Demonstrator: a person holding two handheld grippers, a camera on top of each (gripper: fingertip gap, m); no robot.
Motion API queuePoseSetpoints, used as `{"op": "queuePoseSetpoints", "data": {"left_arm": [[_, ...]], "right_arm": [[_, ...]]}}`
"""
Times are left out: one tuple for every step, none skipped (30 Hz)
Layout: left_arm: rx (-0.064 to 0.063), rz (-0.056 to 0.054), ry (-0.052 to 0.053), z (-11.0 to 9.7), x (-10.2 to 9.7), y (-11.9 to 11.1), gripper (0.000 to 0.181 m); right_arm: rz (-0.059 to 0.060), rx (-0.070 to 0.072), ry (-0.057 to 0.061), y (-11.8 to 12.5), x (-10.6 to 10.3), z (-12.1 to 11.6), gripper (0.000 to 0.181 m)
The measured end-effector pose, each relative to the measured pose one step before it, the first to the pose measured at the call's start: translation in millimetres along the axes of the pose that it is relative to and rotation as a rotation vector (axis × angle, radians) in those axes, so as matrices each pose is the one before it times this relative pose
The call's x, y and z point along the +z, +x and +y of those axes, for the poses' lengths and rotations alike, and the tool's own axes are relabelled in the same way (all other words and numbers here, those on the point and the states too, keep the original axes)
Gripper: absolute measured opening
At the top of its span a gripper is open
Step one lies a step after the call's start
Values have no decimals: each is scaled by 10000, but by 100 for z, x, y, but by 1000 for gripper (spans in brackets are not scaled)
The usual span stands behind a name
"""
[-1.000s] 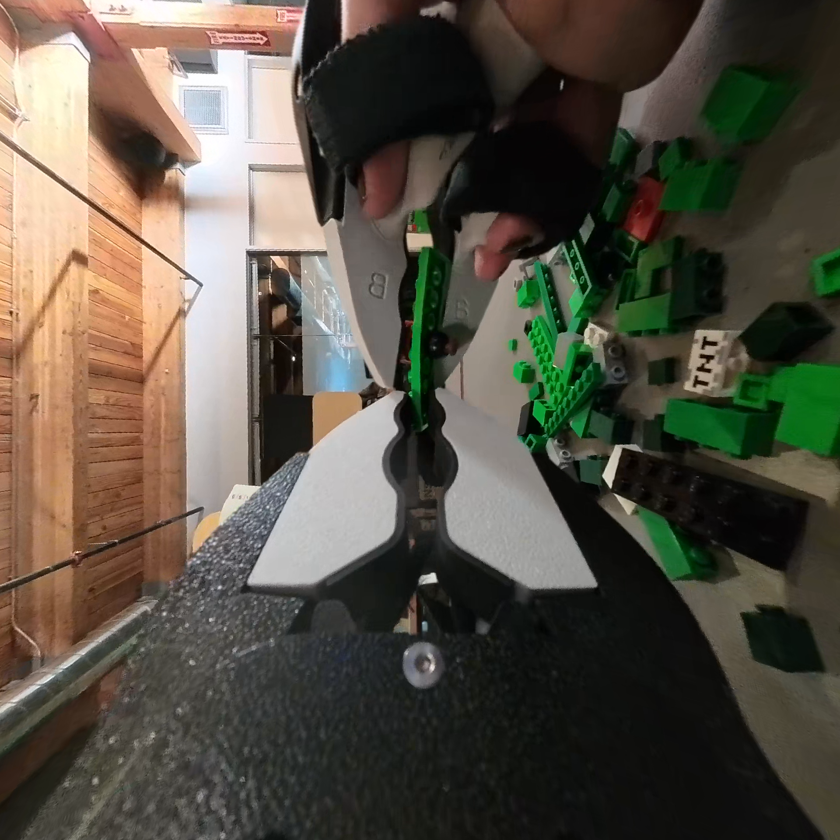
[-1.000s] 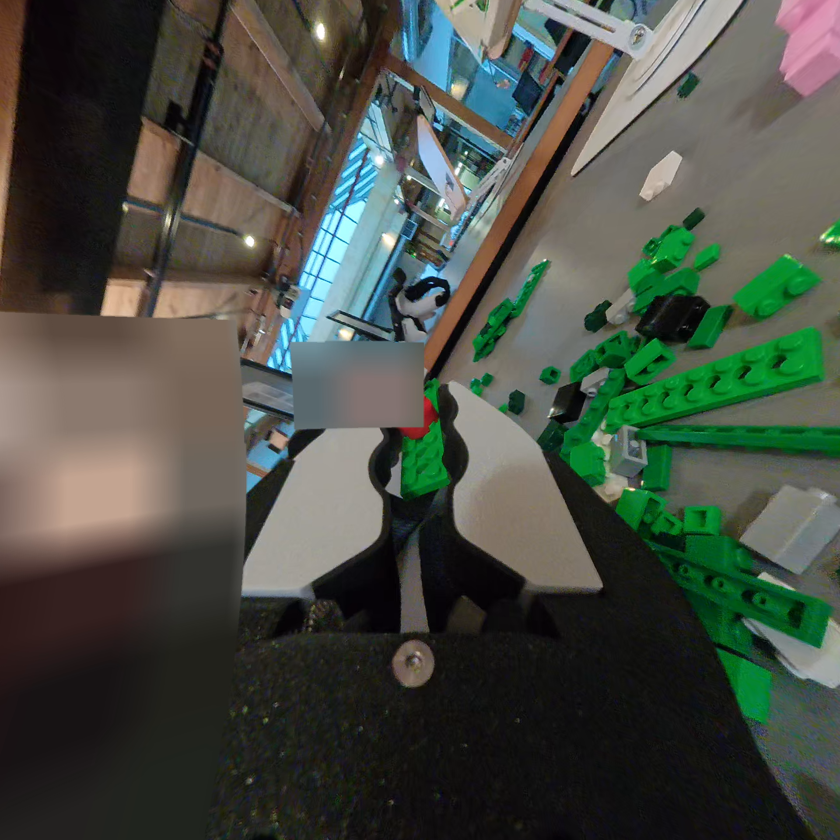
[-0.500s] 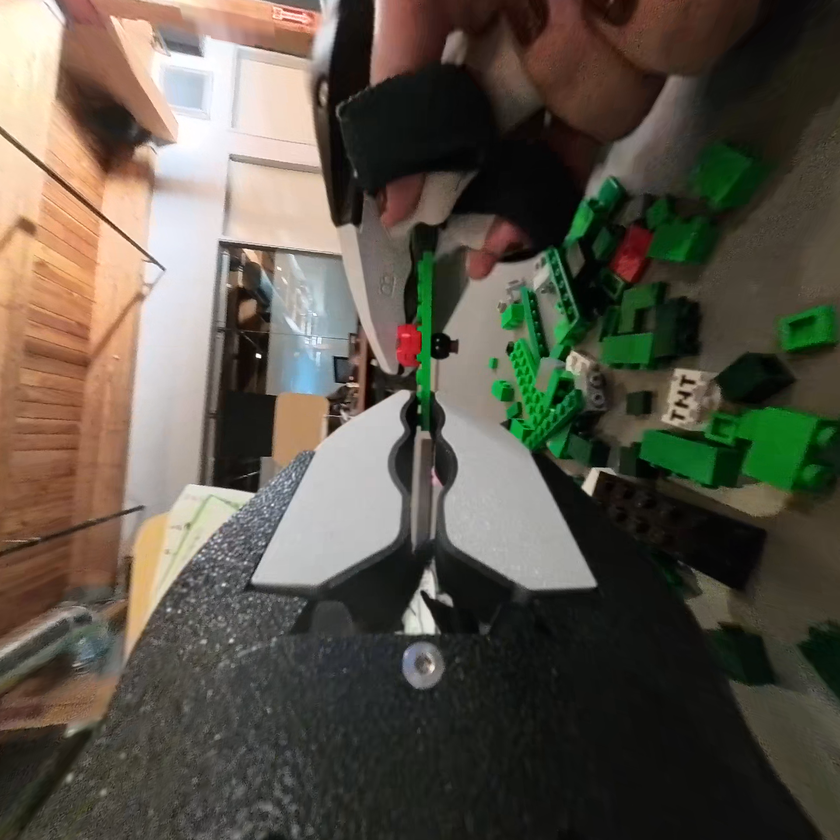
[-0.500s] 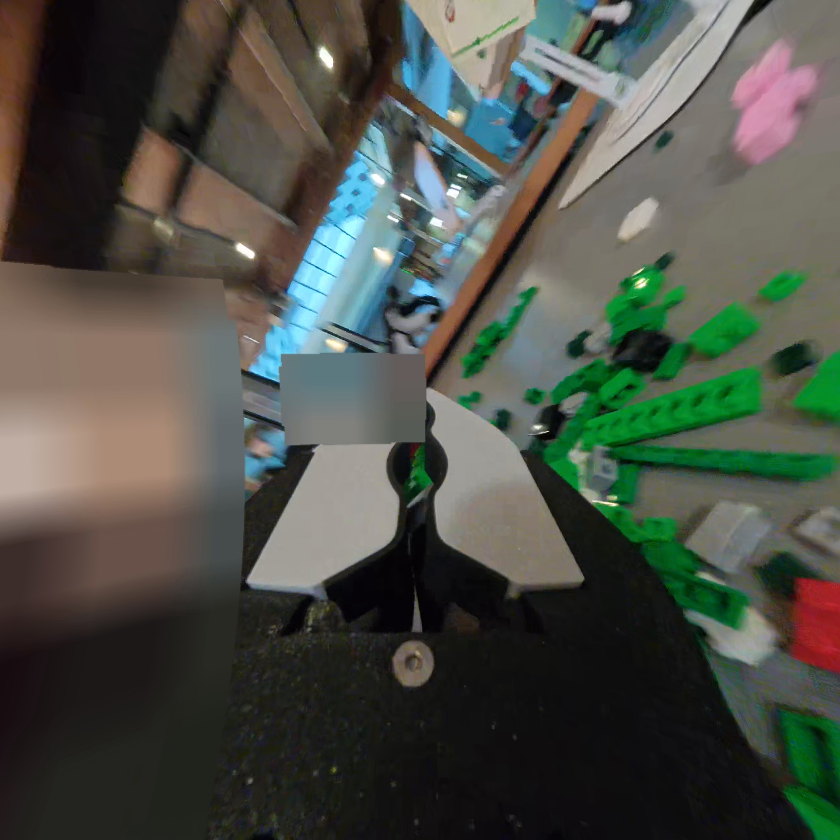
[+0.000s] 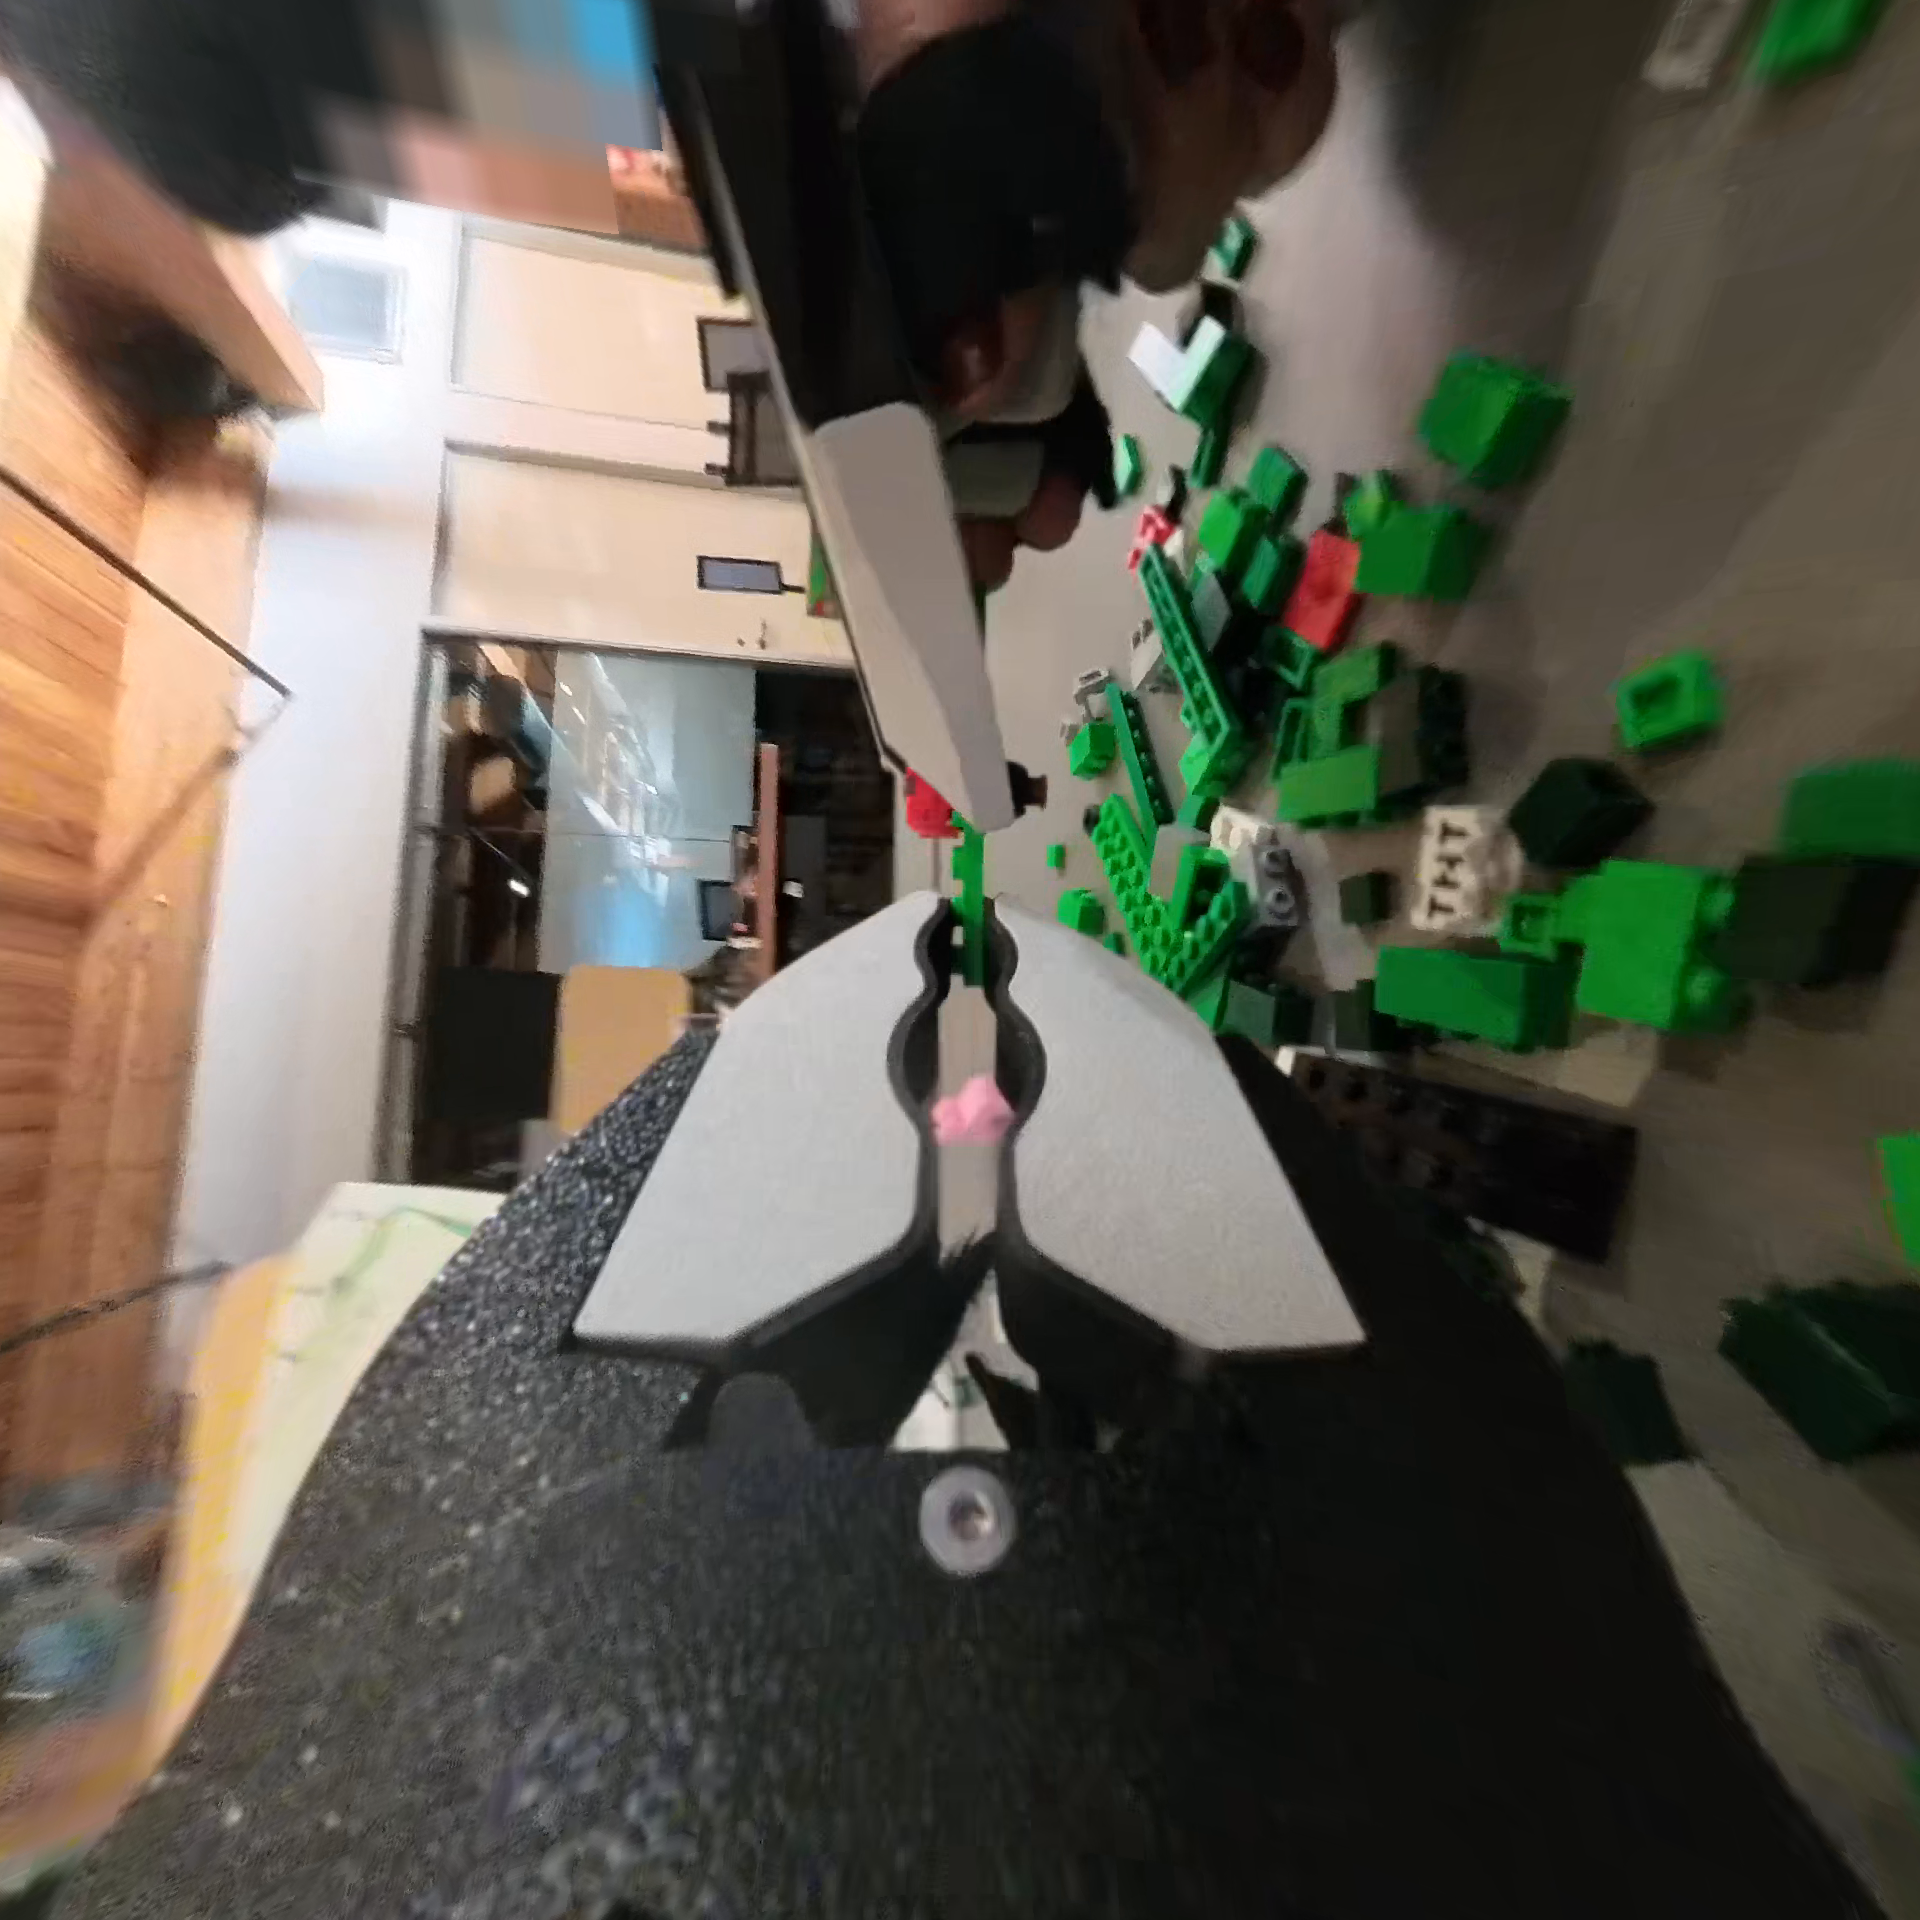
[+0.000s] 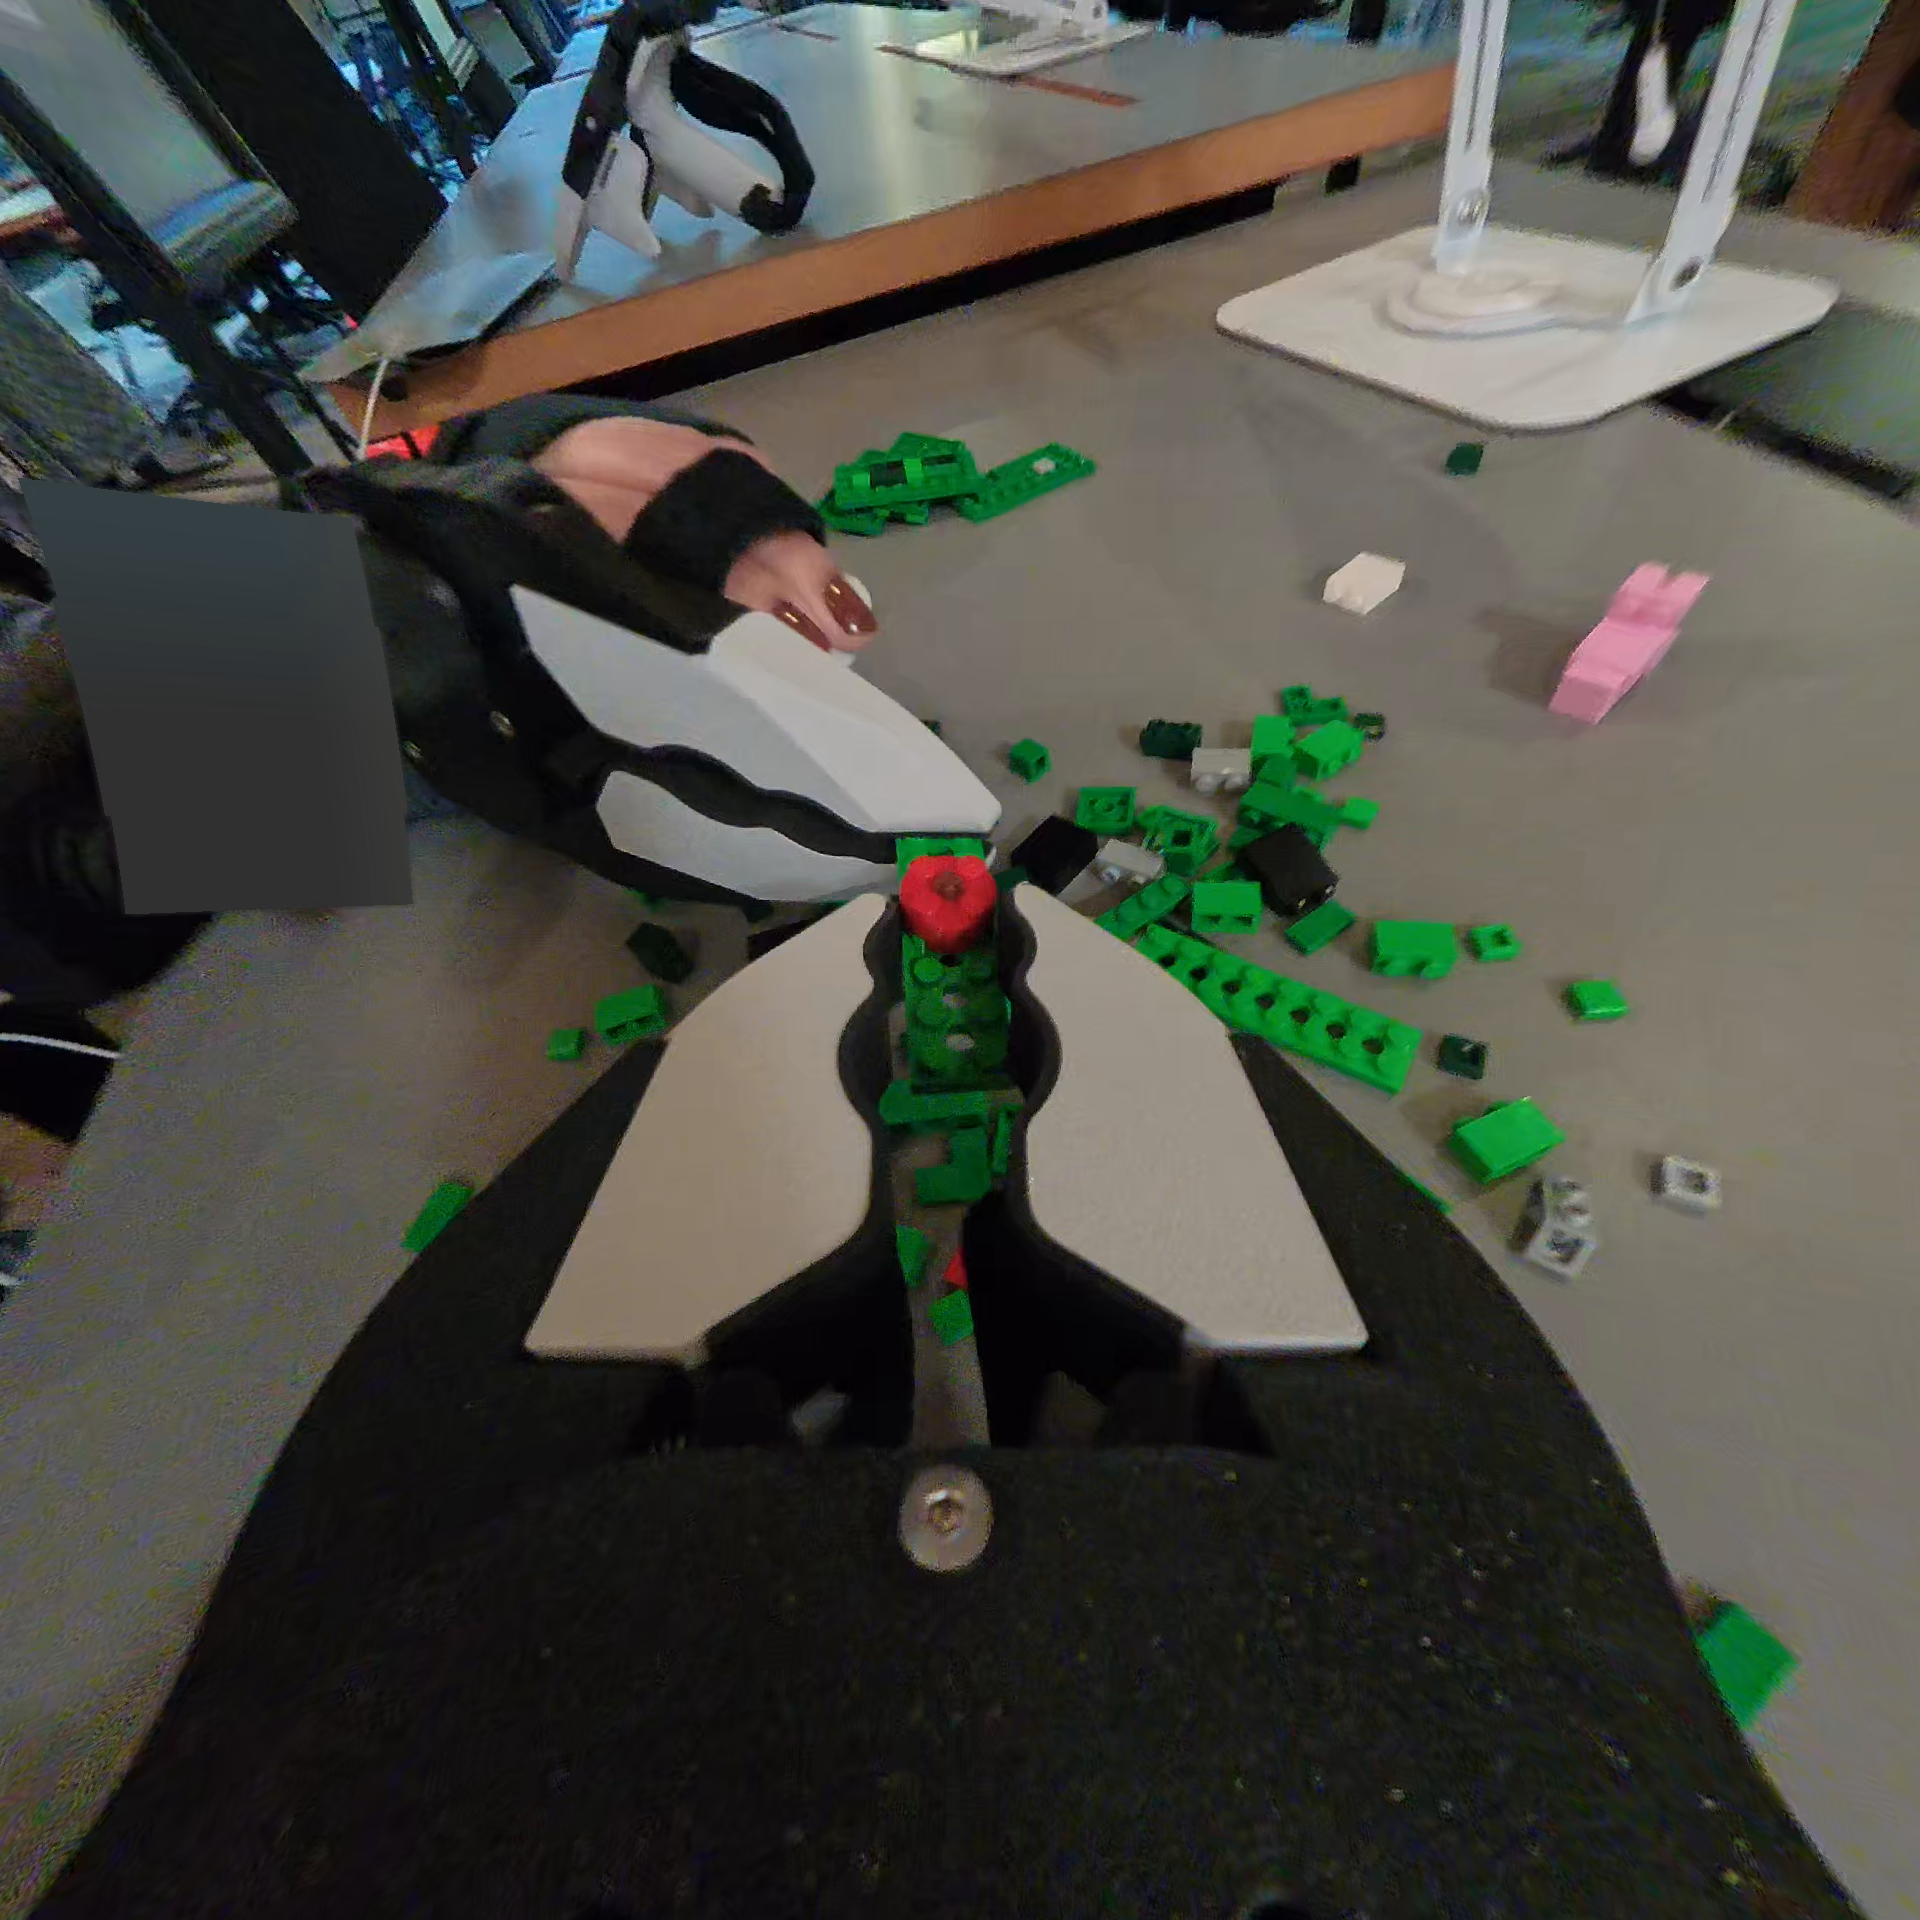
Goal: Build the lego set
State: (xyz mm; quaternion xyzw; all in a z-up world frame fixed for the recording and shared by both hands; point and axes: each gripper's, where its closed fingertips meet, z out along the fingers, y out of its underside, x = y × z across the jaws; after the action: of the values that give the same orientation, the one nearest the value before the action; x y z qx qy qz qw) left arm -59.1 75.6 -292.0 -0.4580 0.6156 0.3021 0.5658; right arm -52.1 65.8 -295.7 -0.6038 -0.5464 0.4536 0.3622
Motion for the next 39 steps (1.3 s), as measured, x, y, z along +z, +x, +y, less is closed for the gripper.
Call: {"op": "queuePoseSetpoints", "data": {"left_arm": [[-979, 107, 45, 45, 146, -145, 6], [-1173, 208, 56, 60, 96, -108, 10], [-1276, 441, 83, 101, 50, 102, 16], [-1380, 512, 200, 5, -43, 63, 23], [-1507, 504, 409, -255, -163, -102, 30], [-1621, 584, 522, -461, -244, -116, 35], [-1699, 619, 580, -564, -289, -142, 37], [-1715, 712, 577, -553, -298, -30, 36], [-1731, 822, 565, -551, -317, 125, 29], [-1626, 946, 640, -681, -310, 354, 27], [-1310, 637, 540, -509, -240, 103, 26], [-883, 404, 218, -81, -132, 5, 26], [-583, 372, -26, 220, 29, 151, 26], [-413, 450, -122, 326, 168, 391, 25], [-323, 346, -89, 287, 214, 311, 24], [-259, 268, -40, 218, 173, 202, 21], [-206, 210, 138, -14, 56, 91, 6], [-122, 240, 288, -214, -25, 224, 4], [-21, 62, 91, -45, -4, 74, 4], [174, -107, -34, -4, 15, -34, 4], [248, -150, -106, 36, 10, -23, 4], [337, -162, -90, -4, 52, 13, 4], [384, -561, -125, 59, 48, -508, 4], [486, -600, -141, 103, 34, -531, 4], [268, -411, -137, 79, 23, -374, 4], [166, -346, -2, -82, -41, -352, 4], [85, -285, 16, -64, -62, -328, 4], [8, -216, 30, -68, -38, -258, 4], [50, -238, 24, -33, -7, -269, 4], [46, -241, -17, 34, 10, -255, 4], [65, -218, -28, 60, -1, -260, 4], [159, -231, -5, 16, -13, -211, 4], [303, -219, 16, -98, -27, -108, 3], [342, -168, 44, -201, -45, -21, 4], [388, -147, 6, -100, -55, -40, 4], [246, -96, 8, -7, -40, -71, 4], [-46, 51, 65, -31, -44, -33, 4], [-209, 127, 88, -33, -17, -45, 4], [-100, 40, 98, -42, -22, -112, 4]], "right_arm": [[297, -415, 120, 189, -106, -274, 17], [431, -563, 12, 347, -97, -127, 17], [583, -790, -47, 511, -152, 4, 17], [633, -932, -23, 508, -182, 6, 17], [556, -843, 28, 398, -181, -102, 16], [342, -708, 61, 139, -130, -191, 16], [187, -653, 143, -69, -104, -334, 17], [125, -643, 229, -200, -78, -455, 17], [60, -575, 213, -290, -47, -425, 17], [41, -474, 212, -276, -16, -428, 17], [50, -359, 236, -216, -3, -471, 17], [6, -263, 196, -208, 8, -418, 17], [27, -198, 133, -117, 5, -315, 17], [33, -187, 118, -85, -21, -250, 17], [9, -183, 105, -84, -41, -210, 17], [-40, -149, 100, -131, -54, -172, 17], [-71, -64, 98, -140, -39, -176, 17], [2, -17, 90, -35, -20, -161, 17], [64, -50, 33, 52, 1, -85, 17], [44, -46, -46, 16, 10, 40, 17], [57, -33, -117, -19, 63, 105, 18], [133, 8, -161, 42, 130, 109, 20], [222, 40, -258, 137, 198, 144, 22], [245, -62, -366, 166, 173, 227, 24], [279, -223, -416, 196, 171, 324, 24], [247, -351, -423, 136, 161, 378, 24], [194, -377, -378, 29, 154, 324, 21], [212, -349, -285, 9, 152, 180, 18], [274, -369, -284, 79, 180, 138, 17], [215, -385, -345, 21, 211, 186, 17], [121, -242, -355, -31, 217, 186, 17], [33, 17, -305, -6, 191, 131, 17], [-17, 219, -184, 65, 122, 37, 17], [-11, 350, 5, 153, 58, -76, 17], [-140, 596, 81, 70, 51, -89, 17], [-312, 884, 147, -49, 68, -29, 16], [-383, 1066, 264, -48, 20, -77, 16], [-381, 1076, 266, -23, 4, -70, 16], [-295, 998, 201, -13, 69, -36, 16]]}}
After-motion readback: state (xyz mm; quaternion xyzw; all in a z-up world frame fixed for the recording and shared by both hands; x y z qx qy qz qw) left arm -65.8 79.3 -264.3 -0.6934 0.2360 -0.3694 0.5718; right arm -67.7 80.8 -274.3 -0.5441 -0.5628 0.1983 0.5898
